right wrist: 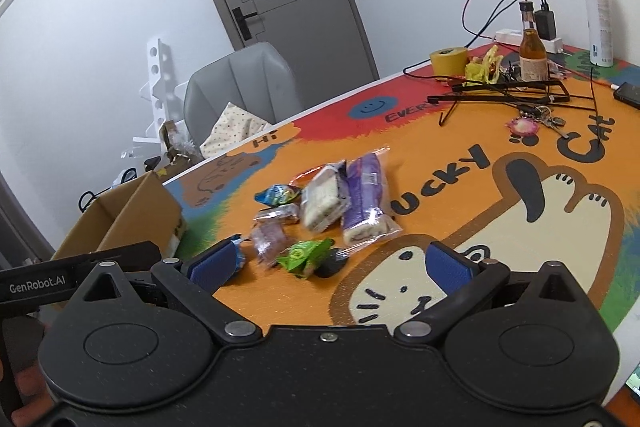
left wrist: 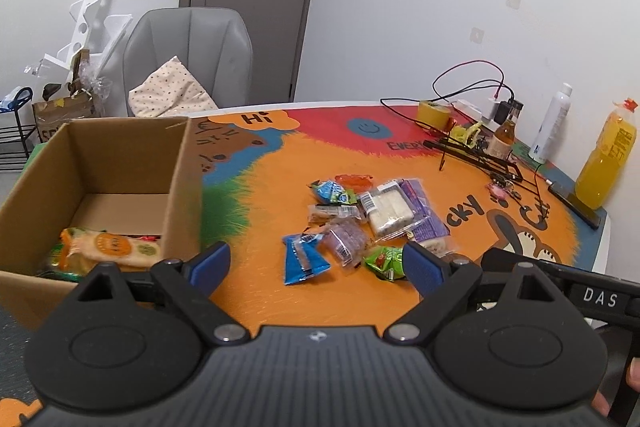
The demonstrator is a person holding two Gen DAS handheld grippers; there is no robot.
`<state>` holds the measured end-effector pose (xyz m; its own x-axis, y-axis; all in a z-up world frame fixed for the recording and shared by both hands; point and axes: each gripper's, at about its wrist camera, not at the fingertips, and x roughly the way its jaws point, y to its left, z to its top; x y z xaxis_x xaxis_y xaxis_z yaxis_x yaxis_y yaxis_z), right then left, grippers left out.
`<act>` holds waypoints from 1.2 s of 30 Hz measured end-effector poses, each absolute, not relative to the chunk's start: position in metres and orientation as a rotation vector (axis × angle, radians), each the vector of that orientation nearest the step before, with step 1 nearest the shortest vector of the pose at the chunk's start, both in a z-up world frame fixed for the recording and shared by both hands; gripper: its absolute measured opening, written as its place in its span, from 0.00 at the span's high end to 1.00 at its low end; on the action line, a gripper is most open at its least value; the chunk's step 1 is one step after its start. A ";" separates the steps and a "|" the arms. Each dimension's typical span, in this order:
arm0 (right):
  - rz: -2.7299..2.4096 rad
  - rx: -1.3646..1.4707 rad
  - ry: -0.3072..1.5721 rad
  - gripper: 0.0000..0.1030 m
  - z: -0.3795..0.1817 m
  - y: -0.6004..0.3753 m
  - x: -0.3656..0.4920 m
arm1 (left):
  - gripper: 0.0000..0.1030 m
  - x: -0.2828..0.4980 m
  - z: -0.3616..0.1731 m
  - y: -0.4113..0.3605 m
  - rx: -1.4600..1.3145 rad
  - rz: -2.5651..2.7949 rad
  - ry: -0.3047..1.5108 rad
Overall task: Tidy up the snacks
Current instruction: 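Move both open grippers back toward the remaining snack pile, then grasp the blue snack pack with the left gripper while the right grasps the purple bread bag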
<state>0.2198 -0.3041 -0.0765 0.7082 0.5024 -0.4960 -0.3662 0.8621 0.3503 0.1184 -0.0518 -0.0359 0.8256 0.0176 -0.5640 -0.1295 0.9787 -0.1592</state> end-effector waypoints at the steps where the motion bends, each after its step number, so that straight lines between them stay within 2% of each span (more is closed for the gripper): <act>1: 0.485 0.237 0.612 0.00 -0.078 -0.305 0.222 | 0.11 0.121 -0.037 -0.053 -0.193 0.080 0.600; 6: 0.479 0.244 0.607 0.04 -0.085 -0.308 0.234 | 0.17 0.130 -0.043 -0.058 -0.187 0.080 0.606; 8: 0.484 0.253 0.617 0.12 -0.089 -0.309 0.241 | 0.21 0.136 -0.047 -0.059 -0.187 0.082 0.613; 10: 0.487 0.259 0.631 0.22 -0.093 -0.309 0.247 | 0.29 0.144 -0.052 -0.058 -0.196 0.086 0.631; 13: 0.492 0.266 0.648 0.33 -0.099 -0.309 0.257 | 0.41 0.155 -0.060 -0.056 -0.211 0.095 0.657; 18: 0.492 0.278 0.671 0.44 -0.106 -0.307 0.273 | 0.51 0.170 -0.069 -0.055 -0.212 0.104 0.682; 24: 0.480 0.275 0.688 0.51 -0.113 -0.303 0.291 | 0.59 0.190 -0.081 -0.052 -0.218 0.115 0.714; 27: 0.475 0.269 0.701 0.52 -0.117 -0.299 0.299 | 0.63 0.198 -0.087 -0.049 -0.225 0.123 0.729; 36: 0.465 0.239 0.724 0.51 -0.123 -0.286 0.321 | 0.64 0.217 -0.101 -0.043 -0.234 0.137 0.771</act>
